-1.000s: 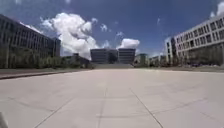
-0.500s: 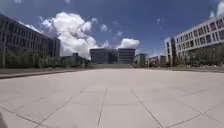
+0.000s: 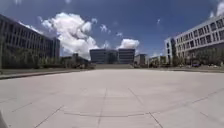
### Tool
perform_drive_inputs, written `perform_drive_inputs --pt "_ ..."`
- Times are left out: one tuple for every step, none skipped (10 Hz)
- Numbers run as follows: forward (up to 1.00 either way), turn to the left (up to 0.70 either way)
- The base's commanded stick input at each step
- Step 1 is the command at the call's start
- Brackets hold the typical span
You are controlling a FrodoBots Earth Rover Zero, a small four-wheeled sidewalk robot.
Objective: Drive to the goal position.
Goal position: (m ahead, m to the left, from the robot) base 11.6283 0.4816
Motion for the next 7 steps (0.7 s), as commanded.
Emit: perform_drive_inputs --pt "0.70 0.00" --pt "0.70 0.00" --pt "0.70 0.00" --pt "0.70 0.00" --pt "0.70 0.00" --pt "0.70 0.00" --pt "0.70 0.00"
